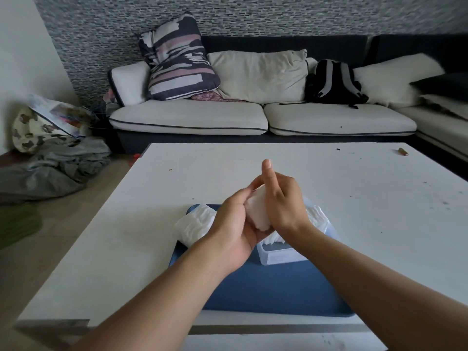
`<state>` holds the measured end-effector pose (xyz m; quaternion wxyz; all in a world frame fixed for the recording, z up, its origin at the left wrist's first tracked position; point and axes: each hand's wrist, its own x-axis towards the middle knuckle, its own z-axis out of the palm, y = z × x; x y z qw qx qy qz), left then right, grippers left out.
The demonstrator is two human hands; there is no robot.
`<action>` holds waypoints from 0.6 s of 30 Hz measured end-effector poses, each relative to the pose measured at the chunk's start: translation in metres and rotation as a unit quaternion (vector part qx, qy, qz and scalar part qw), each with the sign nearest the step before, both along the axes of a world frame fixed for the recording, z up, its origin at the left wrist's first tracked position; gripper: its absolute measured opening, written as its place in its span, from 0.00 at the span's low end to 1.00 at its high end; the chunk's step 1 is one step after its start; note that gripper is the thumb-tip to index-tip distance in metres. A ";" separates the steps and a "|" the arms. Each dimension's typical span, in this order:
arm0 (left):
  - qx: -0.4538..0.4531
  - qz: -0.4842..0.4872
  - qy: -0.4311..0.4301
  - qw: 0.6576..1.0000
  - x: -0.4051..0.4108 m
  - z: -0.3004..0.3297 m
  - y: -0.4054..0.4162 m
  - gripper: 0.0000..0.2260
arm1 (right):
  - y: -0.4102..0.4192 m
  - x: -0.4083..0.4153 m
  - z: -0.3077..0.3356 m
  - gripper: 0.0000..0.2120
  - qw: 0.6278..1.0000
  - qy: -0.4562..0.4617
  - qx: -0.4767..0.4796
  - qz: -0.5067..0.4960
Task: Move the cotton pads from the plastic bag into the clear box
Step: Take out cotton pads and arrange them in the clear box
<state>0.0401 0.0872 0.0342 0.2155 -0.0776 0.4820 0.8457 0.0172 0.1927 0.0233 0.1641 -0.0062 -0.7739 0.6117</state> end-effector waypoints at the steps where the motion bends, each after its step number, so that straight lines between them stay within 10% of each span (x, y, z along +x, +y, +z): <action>1: 0.019 -0.023 -0.016 0.999 0.000 0.001 -0.004 0.22 | 0.003 -0.002 0.000 0.30 1.000 0.000 0.007 0.002; 5: 0.006 -0.134 -0.061 0.989 -0.005 0.007 -0.022 0.37 | 0.008 -0.002 0.001 0.31 0.995 -0.005 0.035 0.091; 13: -0.024 -0.142 0.014 0.989 -0.004 0.008 -0.021 0.26 | 0.007 0.005 0.008 0.27 0.987 0.038 0.031 0.151; 18: 0.013 -0.119 0.023 0.993 -0.006 0.010 -0.025 0.27 | 0.023 0.009 0.010 0.05 0.984 0.036 0.048 0.169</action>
